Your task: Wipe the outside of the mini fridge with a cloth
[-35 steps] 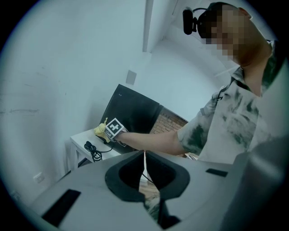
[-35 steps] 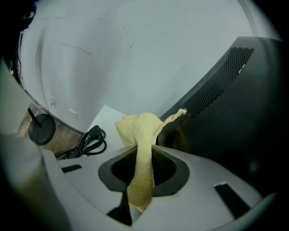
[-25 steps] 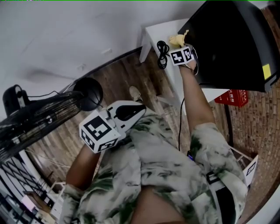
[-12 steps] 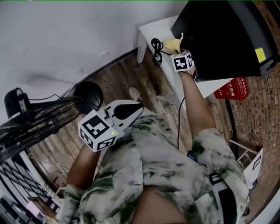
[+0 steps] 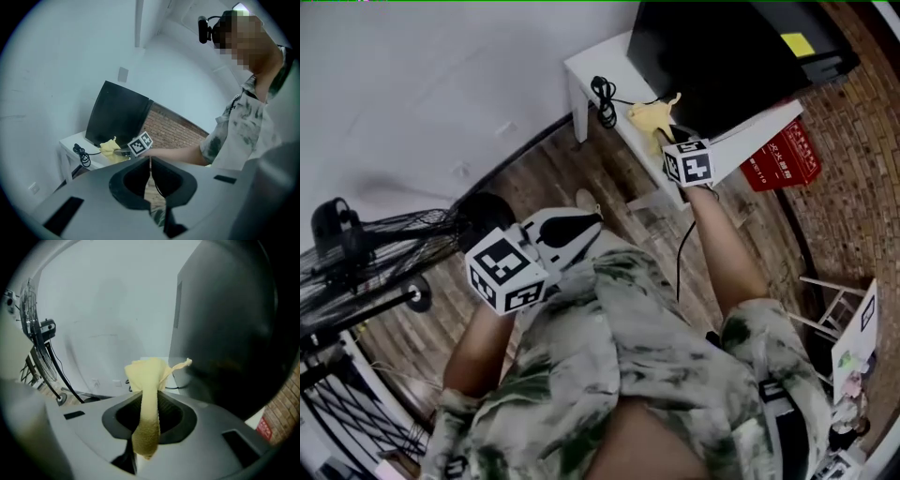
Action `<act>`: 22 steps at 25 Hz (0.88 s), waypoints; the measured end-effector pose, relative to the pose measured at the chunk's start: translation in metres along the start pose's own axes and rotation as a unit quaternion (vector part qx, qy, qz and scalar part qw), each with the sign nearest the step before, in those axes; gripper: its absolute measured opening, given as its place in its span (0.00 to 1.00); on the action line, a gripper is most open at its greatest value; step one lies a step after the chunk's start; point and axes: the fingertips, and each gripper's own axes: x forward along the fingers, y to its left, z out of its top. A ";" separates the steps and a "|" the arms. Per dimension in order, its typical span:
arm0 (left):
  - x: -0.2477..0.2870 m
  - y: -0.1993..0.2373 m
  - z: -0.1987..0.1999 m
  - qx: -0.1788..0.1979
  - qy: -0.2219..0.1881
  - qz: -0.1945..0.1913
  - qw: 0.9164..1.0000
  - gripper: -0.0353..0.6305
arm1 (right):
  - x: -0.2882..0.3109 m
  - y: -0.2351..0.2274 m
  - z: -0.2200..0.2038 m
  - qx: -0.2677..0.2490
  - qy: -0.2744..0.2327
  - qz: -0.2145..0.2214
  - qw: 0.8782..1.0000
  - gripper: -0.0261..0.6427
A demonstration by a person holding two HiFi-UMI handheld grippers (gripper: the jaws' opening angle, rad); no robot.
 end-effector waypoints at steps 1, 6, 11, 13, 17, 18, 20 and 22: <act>0.003 -0.006 -0.001 0.002 0.000 -0.006 1.000 0.10 | -0.014 0.003 -0.005 0.011 -0.007 0.009 1.000 0.17; 0.016 -0.032 -0.007 0.029 0.011 -0.038 0.999 0.10 | -0.082 0.023 -0.030 0.071 -0.029 0.054 0.996 0.17; 0.026 -0.048 -0.015 0.028 0.018 -0.045 0.998 0.10 | -0.148 0.041 -0.052 0.117 -0.061 0.088 0.987 0.17; 0.032 -0.057 -0.019 0.031 0.025 -0.045 0.998 0.10 | -0.173 0.046 -0.060 0.122 -0.073 0.096 0.985 0.17; 0.057 -0.084 -0.026 0.036 0.032 -0.048 0.998 0.10 | -0.223 0.047 -0.078 0.136 -0.095 0.114 0.979 0.17; 0.064 -0.092 -0.028 0.035 0.033 -0.047 0.998 0.10 | -0.235 0.046 -0.082 0.138 -0.100 0.119 0.978 0.17; 0.079 -0.106 -0.033 0.032 0.034 -0.046 0.998 0.10 | -0.261 0.044 -0.091 0.137 -0.108 0.126 0.977 0.17; 0.093 -0.124 -0.038 0.029 0.034 -0.046 0.998 0.10 | -0.289 0.039 -0.100 0.139 -0.119 0.134 0.974 0.17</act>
